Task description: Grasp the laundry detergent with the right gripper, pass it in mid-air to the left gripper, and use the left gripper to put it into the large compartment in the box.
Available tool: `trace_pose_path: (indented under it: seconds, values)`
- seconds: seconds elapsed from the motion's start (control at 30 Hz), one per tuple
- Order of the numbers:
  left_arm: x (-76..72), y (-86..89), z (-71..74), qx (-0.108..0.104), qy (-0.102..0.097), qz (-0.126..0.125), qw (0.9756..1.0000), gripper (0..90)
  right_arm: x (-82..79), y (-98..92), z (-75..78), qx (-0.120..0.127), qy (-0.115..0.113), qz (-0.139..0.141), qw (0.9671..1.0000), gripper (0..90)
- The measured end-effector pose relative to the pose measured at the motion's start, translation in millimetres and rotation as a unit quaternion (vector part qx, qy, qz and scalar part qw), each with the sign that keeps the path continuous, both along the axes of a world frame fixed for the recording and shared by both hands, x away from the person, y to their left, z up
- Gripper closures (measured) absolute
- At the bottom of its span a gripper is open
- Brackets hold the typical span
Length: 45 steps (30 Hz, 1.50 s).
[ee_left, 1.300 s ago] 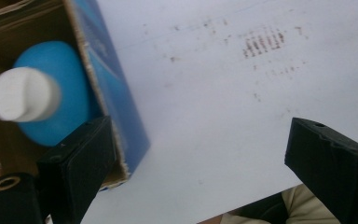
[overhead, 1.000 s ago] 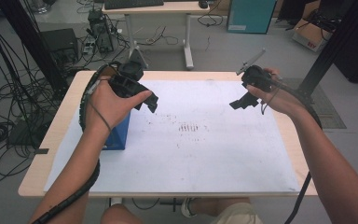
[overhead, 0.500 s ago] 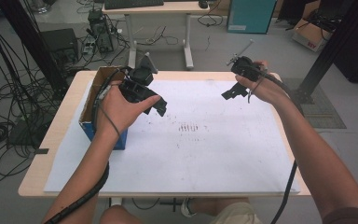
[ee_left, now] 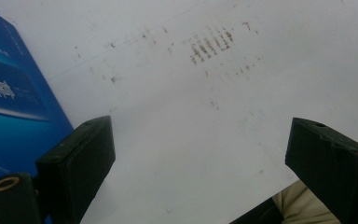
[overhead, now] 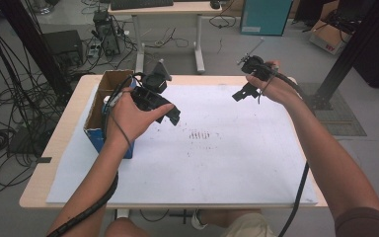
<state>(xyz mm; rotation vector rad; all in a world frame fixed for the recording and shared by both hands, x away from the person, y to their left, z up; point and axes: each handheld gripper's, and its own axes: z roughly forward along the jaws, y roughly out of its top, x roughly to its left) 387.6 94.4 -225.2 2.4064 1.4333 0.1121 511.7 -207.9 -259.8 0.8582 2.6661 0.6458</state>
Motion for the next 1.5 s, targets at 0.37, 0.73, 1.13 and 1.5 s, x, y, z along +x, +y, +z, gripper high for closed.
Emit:
trace_pose_path:
  seconds: [0.37,0.73,1.13,1.5]
  values:
    - [1.7,-4.6,-3.9,0.002,0.002,-0.005,1.0,8.6,0.1,-7.8,-3.4,-0.002,0.001,-0.005,1.0,0.9]
    - [3.4,-6.7,-2.6,0.004,0.0,-0.008,1.0,8.6,1.3,-10.4,-6.6,-0.001,0.003,-0.01,0.9999,0.9]
    - [4.6,-4.9,-3.2,0.002,-0.004,-0.005,1.0,8.6,3.0,-9.5,-3.1,-0.003,-0.001,-0.008,1.0,0.9]
    - [5.0,-5.0,-4.7,-0.001,-0.008,-0.002,1.0,8.6,3.3,-10.7,-1.8,-0.003,-0.003,-0.006,1.0,1.0]
